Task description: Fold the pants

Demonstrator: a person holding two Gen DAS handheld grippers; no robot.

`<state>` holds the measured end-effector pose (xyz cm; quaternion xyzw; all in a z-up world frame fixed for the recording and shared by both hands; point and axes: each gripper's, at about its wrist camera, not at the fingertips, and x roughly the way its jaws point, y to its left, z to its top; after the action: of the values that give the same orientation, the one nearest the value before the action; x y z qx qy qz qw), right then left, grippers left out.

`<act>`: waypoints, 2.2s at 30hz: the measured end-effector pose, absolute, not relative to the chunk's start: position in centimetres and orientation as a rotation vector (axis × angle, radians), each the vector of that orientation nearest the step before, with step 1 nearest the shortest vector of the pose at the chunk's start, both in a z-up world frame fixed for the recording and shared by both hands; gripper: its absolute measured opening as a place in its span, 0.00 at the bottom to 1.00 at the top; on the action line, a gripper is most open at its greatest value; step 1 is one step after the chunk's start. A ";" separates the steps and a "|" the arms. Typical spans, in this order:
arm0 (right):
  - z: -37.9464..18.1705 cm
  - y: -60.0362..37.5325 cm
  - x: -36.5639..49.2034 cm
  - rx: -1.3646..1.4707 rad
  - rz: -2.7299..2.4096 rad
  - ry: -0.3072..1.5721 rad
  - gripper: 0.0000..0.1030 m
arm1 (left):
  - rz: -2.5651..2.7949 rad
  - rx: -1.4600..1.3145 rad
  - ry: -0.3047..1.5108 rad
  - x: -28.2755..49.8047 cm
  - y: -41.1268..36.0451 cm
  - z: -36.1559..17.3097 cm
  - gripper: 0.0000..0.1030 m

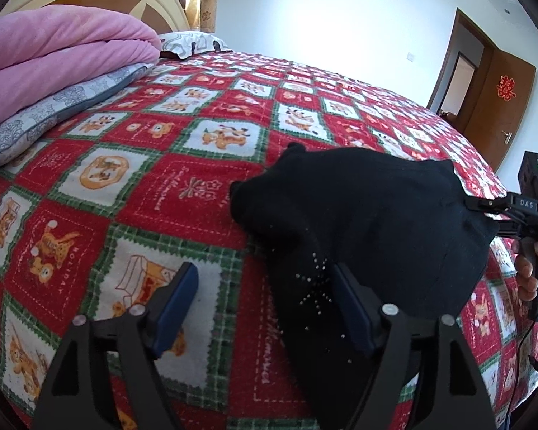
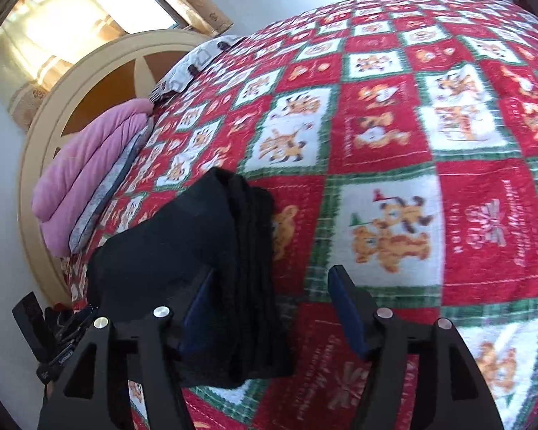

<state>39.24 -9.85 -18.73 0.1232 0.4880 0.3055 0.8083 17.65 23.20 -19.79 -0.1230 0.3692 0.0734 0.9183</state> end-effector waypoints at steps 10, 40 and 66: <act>-13.1 -12.2 32.6 0.118 0.440 0.875 0.64 | 0.204 -0.238 0.661 12.7 22.0 -15.3 0.97; -4.3 -11.1 11.5 -0.027 0.453 0.583 0.65 | 0.043 -0.212 0.523 7.0 15.9 -8.8 0.98; -2.8 -10.9 8.7 -0.050 0.449 0.541 0.66 | 0.070 -0.116 0.539 7.0 14.4 -8.0 1.00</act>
<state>8.73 -10.91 -2.79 -0.0245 0.2649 0.2197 0.9386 6.95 14.43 -8.01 -0.0570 0.2661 0.0346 0.9616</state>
